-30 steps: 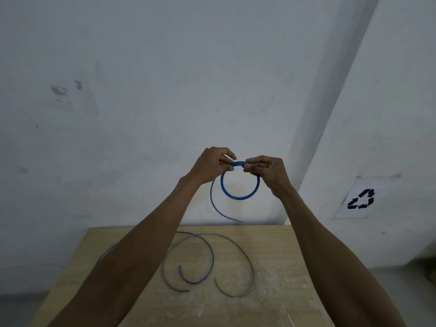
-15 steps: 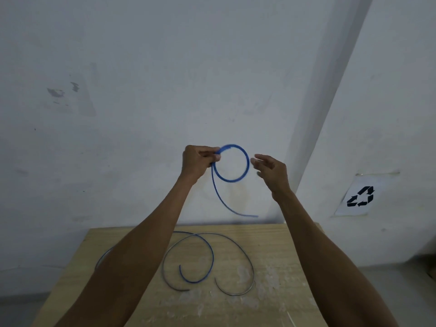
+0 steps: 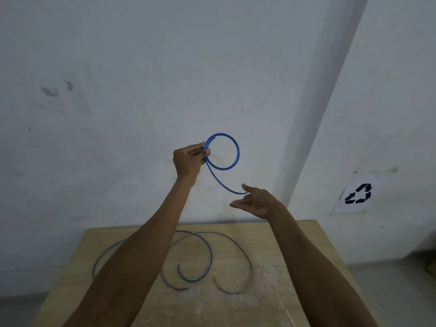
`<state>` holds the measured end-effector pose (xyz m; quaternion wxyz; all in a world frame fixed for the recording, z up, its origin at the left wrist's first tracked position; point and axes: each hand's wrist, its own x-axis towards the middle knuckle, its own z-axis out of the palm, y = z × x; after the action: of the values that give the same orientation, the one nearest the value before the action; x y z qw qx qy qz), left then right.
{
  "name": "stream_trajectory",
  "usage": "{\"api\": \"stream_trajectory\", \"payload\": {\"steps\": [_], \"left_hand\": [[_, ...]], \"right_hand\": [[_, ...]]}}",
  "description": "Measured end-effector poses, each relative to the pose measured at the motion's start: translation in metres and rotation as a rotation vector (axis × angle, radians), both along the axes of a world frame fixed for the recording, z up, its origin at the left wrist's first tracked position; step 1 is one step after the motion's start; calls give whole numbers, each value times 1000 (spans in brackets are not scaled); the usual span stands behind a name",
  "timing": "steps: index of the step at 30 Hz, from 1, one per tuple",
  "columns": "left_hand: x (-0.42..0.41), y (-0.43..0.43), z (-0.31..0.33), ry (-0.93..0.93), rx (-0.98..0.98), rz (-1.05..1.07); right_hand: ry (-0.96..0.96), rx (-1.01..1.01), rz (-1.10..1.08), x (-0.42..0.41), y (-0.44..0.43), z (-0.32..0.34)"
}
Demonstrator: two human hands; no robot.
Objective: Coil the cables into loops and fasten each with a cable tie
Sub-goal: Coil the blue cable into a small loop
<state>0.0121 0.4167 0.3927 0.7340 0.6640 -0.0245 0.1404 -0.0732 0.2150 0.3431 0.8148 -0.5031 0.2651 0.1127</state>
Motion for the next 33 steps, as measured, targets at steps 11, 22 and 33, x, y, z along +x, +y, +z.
{"api": "stream_trajectory", "payload": {"steps": [11,22,33], "left_hand": [[-9,8,2,62,56,-253],[-14,10,10,25,100,-288],[-17,19,20,-31,352,-473]], "right_hand": [[-343,-175,-388,12,-2,30],[-348,-582,-361,10,1,31],[-822,-1123,22,15,-3,56]]}}
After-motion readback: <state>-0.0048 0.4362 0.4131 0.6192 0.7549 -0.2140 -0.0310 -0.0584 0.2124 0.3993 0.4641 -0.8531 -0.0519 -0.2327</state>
